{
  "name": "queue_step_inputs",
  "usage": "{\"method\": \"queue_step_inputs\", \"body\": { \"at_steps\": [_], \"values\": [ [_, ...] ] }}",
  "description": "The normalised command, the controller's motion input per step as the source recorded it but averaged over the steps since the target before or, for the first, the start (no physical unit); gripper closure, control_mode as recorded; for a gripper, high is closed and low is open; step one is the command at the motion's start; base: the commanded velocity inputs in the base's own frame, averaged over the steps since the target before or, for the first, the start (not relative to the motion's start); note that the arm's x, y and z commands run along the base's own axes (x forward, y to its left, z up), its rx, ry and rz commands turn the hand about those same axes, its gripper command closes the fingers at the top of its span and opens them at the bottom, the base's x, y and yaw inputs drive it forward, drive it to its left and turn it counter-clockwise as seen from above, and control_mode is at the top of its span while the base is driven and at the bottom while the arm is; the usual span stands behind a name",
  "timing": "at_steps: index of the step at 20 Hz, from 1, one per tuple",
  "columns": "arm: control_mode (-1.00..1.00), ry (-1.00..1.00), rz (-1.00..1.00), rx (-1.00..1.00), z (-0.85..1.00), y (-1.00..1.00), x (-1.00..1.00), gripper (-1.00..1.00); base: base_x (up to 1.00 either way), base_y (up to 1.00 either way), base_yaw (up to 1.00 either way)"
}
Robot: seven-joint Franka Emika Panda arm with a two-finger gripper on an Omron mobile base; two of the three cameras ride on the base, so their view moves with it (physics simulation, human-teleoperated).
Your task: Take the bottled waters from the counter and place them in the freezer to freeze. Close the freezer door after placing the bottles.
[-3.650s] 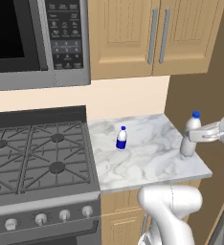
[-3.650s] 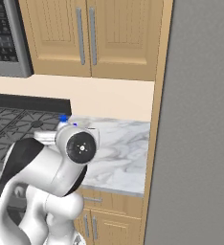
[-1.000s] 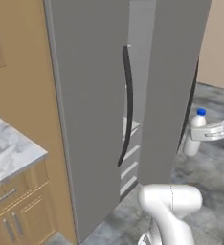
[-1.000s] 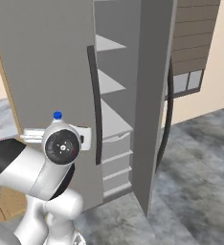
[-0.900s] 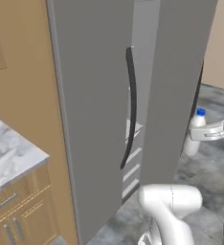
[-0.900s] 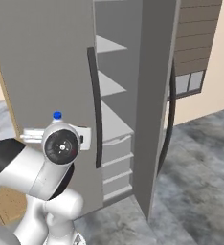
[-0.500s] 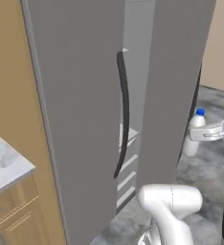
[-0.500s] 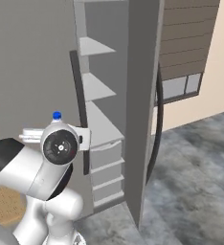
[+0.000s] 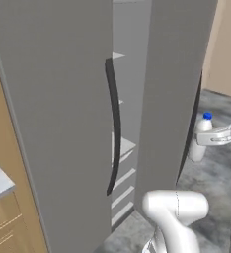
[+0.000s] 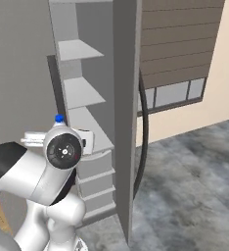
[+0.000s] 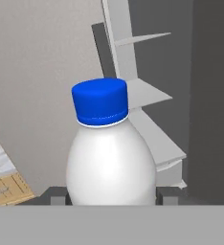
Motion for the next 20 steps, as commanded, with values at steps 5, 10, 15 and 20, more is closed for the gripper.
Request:
{"method": "queue_step_inputs", "body": {
  "at_steps": [5, 10, 15, 20],
  "values": [
    [1.00, 0.00, 0.00, 0.00, 0.00, 0.00, 0.00, 1.00, 0.30, -0.15, 0.16],
    [1.00, 0.00, 0.00, 0.00, 0.00, 0.00, 0.00, 1.00, 0.52, 0.00, 0.16],
    [1.00, 0.00, 0.00, 0.00, 0.00, 0.00, 0.00, 1.00, 0.50, -0.15, 0.17],
    [1.00, 0.00, 0.00, 0.00, 0.00, 0.00, 0.00, 1.00, 0.18, -0.36, 0.15]
  ]
}}
